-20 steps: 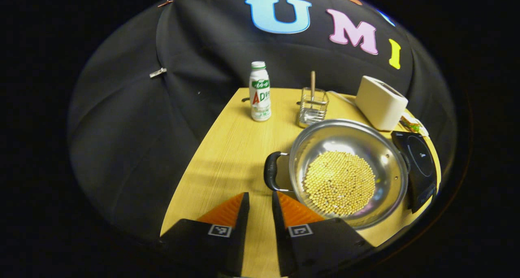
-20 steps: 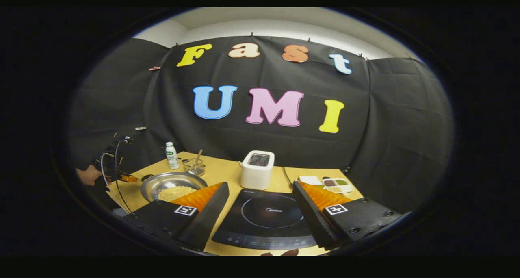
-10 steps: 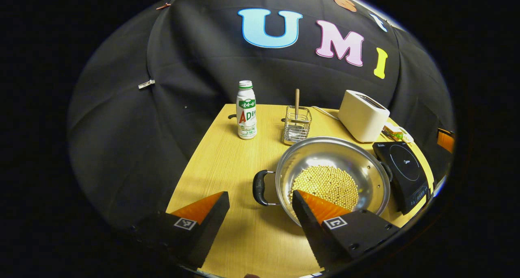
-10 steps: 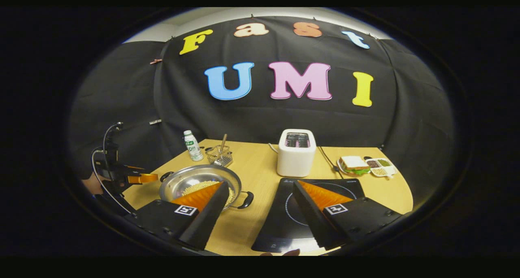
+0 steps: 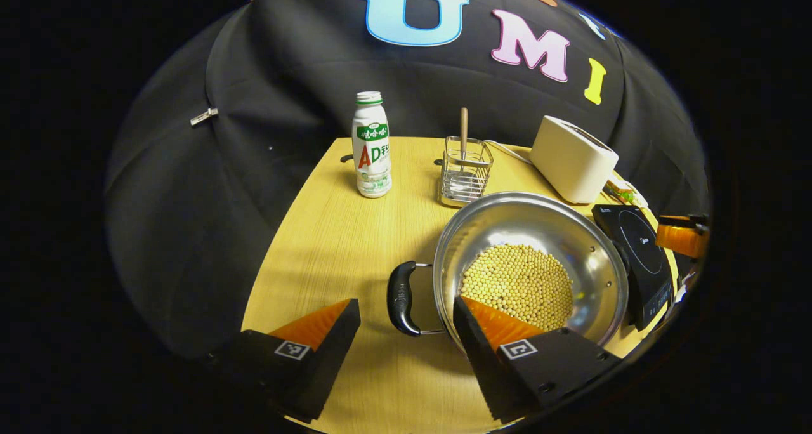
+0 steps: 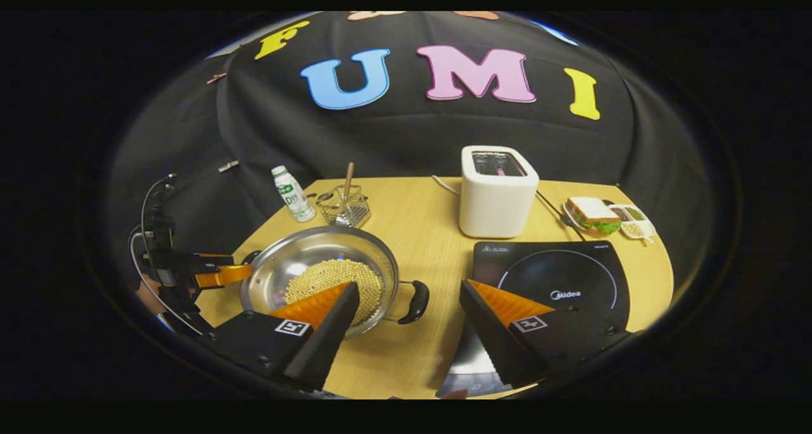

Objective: First push the handle of the pot to place it horizontally, then grasp the pot with both hands and set it on the induction cooktop.

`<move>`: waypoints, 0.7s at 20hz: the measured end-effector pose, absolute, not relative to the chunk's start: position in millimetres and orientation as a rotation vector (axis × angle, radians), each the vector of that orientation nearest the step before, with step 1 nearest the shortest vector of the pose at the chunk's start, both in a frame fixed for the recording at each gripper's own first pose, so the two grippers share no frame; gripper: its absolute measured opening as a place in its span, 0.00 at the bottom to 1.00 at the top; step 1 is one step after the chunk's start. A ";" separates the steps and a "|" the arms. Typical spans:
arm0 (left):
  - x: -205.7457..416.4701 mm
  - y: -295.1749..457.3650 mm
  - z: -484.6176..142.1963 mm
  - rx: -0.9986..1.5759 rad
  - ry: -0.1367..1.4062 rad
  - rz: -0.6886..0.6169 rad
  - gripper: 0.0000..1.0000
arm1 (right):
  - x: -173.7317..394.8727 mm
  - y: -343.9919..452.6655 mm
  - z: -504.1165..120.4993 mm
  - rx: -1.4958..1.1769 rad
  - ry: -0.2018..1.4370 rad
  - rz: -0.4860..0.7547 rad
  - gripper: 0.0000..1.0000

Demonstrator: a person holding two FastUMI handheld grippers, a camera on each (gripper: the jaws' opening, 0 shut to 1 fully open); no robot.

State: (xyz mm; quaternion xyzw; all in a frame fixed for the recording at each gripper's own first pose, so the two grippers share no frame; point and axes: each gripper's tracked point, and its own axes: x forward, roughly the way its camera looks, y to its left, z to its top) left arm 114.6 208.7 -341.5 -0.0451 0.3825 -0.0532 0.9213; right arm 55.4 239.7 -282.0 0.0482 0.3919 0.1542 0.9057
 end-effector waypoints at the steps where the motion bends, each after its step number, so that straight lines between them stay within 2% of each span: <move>1: 118.1 206.8 -345.1 -0.094 0.794 -0.115 0.92 | 57.0 242.0 -290.2 0.099 0.828 0.317 0.99; 11: 135.9 192.1 -368.6 -0.106 0.841 -0.138 0.77 | 54.5 271.5 -368.1 0.140 1.050 0.302 0.96; 13: 138.3 193.4 -371.4 -0.109 0.840 -0.129 0.73 | 56.6 270.2 -377.1 0.148 1.074 0.277 0.78; 14: 138.8 194.3 -372.8 -0.108 0.839 -0.127 0.73 | 59.2 268.9 -380.1 0.148 1.078 0.266 0.83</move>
